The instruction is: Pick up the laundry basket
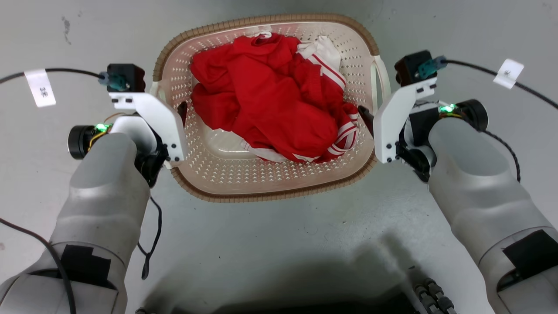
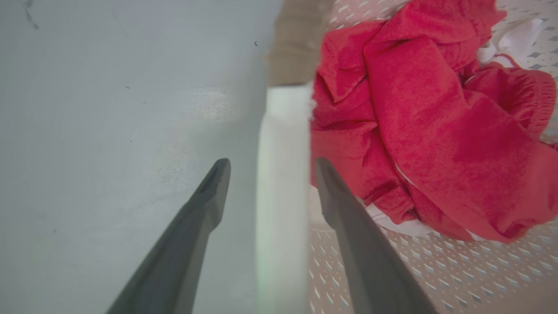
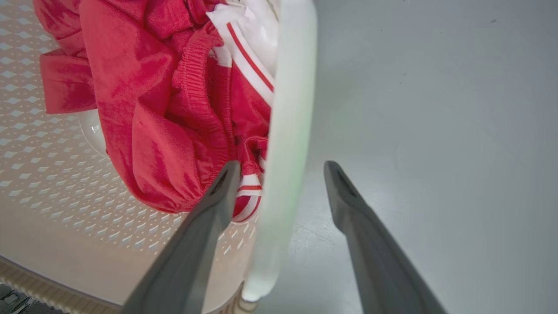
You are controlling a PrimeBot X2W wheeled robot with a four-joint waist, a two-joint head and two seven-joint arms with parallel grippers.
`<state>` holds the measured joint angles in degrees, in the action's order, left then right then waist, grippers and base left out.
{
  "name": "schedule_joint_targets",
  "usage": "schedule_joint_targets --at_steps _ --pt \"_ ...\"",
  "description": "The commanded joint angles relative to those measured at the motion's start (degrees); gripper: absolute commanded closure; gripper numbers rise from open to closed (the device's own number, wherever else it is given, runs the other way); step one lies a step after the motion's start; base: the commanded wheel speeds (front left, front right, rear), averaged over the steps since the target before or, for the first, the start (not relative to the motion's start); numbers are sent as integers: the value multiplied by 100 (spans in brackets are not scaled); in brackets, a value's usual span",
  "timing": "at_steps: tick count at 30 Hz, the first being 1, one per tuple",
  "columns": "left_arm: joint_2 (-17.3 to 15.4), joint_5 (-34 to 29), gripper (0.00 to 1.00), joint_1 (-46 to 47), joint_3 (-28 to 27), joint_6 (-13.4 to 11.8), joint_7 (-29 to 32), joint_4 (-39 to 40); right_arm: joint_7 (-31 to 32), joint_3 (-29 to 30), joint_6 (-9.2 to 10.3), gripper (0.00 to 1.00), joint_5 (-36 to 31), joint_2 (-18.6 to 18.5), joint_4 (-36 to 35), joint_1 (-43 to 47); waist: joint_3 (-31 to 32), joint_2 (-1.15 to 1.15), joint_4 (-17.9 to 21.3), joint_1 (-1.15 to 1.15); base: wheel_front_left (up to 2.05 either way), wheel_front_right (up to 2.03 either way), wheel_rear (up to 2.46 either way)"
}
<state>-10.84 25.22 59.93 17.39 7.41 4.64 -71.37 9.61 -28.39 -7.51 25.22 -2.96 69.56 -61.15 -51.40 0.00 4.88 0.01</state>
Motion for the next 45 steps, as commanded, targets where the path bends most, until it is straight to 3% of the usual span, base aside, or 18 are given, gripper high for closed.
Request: schedule_joint_targets --at_steps 1,2,3,4,14,23,37,45 --pt "-33 38 0 87 7 7 -6 -5 -18 -19 4 0 35 15 31 -91 -25 0 3 -1 0 0 0" --pt "-31 73 38 91 15 7 -16 -13 -12 -33 4 53 89 15 51 -89 -40 0 4 -1 0 0 0" --pt "-16 91 75 96 31 7 -25 -23 -5 -58 4 88 137 15 56 -94 -49 0 5 -1 0 0 0" --pt "16 132 100 95 54 7 10 -27 5 -88 4 100 190 16 58 -100 -55 0 5 -1 0 0 0" --pt "46 417 100 71 314 1 248 -50 4 -336 4 100 456 -4 195 -152 1 0 11 -1 0 0 0" --pt "61 718 100 71 580 2 938 -63 598 -550 3 100 816 7 227 -177 403 0 32 -1 0 0 0" --pt "81 1291 100 -300 928 3 2110 -26 2020 -879 2 100 1588 20 205 220 1727 0 16 -1 0 0 0" --pt "146 1700 100 -771 1032 10 2491 57 2548 -1010 -5 100 1899 30 215 541 2571 0 4 -1 0 0 0"
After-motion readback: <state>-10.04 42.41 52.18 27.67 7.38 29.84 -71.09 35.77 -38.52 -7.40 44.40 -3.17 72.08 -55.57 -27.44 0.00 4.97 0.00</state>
